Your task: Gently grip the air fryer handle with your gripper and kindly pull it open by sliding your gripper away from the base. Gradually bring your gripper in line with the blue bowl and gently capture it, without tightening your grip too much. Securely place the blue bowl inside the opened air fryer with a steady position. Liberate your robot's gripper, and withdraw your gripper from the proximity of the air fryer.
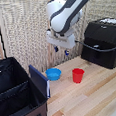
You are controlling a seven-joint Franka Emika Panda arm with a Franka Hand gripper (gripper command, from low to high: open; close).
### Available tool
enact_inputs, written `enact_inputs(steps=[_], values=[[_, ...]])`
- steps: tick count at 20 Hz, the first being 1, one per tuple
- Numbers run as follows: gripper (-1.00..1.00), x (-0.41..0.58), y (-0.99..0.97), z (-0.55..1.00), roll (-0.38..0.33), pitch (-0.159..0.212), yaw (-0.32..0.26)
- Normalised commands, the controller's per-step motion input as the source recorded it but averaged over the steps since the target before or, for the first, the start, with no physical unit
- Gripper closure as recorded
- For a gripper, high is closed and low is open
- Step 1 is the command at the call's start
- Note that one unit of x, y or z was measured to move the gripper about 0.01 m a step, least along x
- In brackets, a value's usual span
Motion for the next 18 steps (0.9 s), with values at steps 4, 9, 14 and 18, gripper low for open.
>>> enact_inputs(steps=[4,9,14,18], values=[[-1.00,0.000,0.00,-0.04,-0.375,-0.069,-0.064],[-1.00,-0.034,-0.06,-0.02,-0.375,-0.145,0.051],[-1.00,-0.023,-0.17,-0.11,-0.374,-0.153,0.184],[-1.00,-0.006,-0.19,-0.21,-0.302,-0.092,0.249]])
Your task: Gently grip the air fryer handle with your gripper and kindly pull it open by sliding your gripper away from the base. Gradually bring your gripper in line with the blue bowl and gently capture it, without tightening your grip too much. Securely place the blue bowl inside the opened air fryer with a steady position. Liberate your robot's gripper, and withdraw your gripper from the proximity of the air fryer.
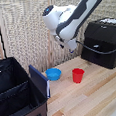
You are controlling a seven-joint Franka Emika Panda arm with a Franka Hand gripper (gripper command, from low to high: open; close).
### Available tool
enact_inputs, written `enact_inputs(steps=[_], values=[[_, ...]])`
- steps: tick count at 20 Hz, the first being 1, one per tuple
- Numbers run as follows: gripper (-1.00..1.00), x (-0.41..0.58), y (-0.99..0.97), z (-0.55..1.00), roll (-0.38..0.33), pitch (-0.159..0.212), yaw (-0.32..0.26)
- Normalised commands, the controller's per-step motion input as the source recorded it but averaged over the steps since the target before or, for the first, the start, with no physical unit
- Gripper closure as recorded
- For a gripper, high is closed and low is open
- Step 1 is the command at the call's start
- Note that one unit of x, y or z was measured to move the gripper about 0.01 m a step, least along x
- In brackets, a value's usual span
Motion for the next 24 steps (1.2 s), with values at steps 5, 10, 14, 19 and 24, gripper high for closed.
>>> enact_inputs(steps=[5,10,14,19,24], values=[[-1.00,-0.051,-0.27,-0.32,-0.264,-0.047,0.235],[-1.00,-0.188,-0.37,-0.34,-0.226,-0.004,0.191],[-1.00,-0.276,-0.50,-0.28,-0.180,-0.030,0.157],[-1.00,-0.279,-0.69,-0.22,-0.097,-0.064,0.132],[-1.00,-0.272,-0.77,-0.17,-0.044,-0.068,0.115]])
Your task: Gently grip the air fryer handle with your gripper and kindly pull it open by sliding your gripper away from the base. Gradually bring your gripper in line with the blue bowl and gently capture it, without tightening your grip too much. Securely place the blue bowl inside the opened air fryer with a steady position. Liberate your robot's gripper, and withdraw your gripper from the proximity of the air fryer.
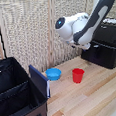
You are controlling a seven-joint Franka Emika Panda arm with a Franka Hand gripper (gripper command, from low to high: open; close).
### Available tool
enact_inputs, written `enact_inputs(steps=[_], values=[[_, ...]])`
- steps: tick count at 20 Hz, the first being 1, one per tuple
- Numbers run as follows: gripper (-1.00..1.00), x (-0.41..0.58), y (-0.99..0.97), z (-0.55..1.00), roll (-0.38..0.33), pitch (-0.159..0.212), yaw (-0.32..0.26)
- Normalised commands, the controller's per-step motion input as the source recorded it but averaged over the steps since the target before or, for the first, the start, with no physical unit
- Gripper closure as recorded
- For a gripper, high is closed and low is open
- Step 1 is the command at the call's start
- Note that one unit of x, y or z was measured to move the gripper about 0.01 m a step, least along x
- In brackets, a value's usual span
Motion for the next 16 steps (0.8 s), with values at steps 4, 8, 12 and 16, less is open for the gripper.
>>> enact_inputs(steps=[4,8,12,16], values=[[-1.00,-0.218,-0.82,-0.19,-0.006,-0.072,0.086],[-1.00,-0.133,-0.76,-0.14,-0.002,-0.079,0.087],[-1.00,-0.074,-0.70,-0.12,-0.025,-0.066,0.095],[-1.00,-0.022,-0.53,-0.14,-0.075,-0.021,0.089]])
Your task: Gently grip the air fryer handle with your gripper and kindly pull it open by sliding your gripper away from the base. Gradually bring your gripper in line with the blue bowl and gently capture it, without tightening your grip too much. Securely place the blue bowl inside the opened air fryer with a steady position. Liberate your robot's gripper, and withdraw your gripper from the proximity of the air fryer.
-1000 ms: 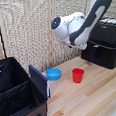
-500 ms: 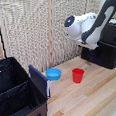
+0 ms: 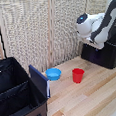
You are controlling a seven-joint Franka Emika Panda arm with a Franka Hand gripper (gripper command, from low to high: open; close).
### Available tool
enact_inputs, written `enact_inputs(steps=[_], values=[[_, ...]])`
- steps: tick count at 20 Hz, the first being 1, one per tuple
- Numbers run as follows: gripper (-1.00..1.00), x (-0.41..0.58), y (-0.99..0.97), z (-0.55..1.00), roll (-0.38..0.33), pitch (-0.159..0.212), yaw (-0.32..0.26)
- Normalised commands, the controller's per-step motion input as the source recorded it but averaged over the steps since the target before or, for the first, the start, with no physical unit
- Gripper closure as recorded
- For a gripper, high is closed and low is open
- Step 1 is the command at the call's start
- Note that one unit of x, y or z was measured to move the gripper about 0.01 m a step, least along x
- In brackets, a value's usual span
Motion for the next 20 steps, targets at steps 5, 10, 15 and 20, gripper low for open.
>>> enact_inputs(steps=[5,10,15,20], values=[[-1.00,-0.018,-0.32,-0.15,-0.157,0.001,0.097],[1.00,0.012,-0.21,-0.09,-0.074,0.070,0.122],[1.00,0.035,-0.26,-0.19,-0.047,0.070,0.126],[1.00,0.003,-0.33,-0.23,-0.007,0.105,0.101]])
